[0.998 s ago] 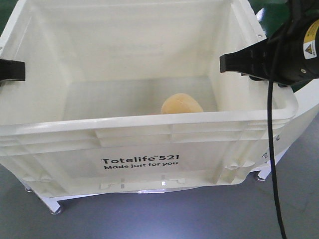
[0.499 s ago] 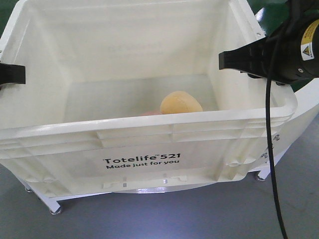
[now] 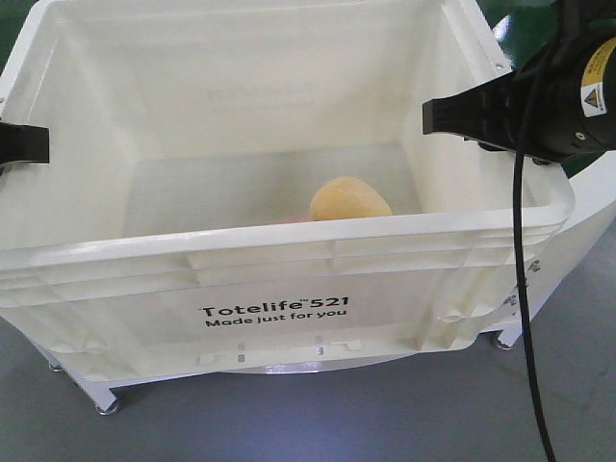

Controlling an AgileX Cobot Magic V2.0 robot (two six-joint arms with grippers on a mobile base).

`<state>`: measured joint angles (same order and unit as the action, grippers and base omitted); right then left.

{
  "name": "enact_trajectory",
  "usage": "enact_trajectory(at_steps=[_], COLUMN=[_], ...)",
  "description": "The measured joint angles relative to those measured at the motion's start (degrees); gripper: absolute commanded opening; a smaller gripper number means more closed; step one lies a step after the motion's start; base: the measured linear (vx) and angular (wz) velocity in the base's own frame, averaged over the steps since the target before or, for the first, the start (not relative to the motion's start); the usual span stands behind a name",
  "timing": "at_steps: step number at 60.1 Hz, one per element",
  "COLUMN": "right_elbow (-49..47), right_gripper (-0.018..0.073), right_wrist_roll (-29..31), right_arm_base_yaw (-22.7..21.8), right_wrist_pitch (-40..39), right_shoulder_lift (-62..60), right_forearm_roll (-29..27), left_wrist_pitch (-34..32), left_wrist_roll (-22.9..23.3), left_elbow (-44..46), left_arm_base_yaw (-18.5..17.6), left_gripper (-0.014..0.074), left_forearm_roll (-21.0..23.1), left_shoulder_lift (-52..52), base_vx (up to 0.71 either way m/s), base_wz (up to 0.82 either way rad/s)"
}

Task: Place moving items into box and shelve
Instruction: 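Lift the crate off the conveyor with both grippers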

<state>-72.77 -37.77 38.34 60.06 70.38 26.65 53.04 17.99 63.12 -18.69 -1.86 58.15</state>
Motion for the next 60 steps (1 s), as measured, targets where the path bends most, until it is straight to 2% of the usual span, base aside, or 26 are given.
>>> enact_trajectory(at_steps=[37, 60], right_elbow=[0.0, 0.0], right_gripper=[0.0071, 0.0071], right_wrist_roll=[-0.1, -0.2], right_arm_base_yaw=[0.0, 0.0], right_wrist_pitch=[0.0, -0.1], right_shoulder_lift=[0.0, 0.0], right_forearm_roll=[0.2, 0.3], left_wrist_pitch=[0.2, 0.3], left_wrist_roll=[0.1, 0.1], left_elbow=[0.0, 0.0], left_arm_base_yaw=[-0.2, -0.2], left_gripper=[0.0104, 0.0104], left_forearm_roll=[0.0, 0.1], left_shoulder_lift=[0.0, 0.0], base_vx=[0.00, -0.06], base_wz=[0.02, 0.25])
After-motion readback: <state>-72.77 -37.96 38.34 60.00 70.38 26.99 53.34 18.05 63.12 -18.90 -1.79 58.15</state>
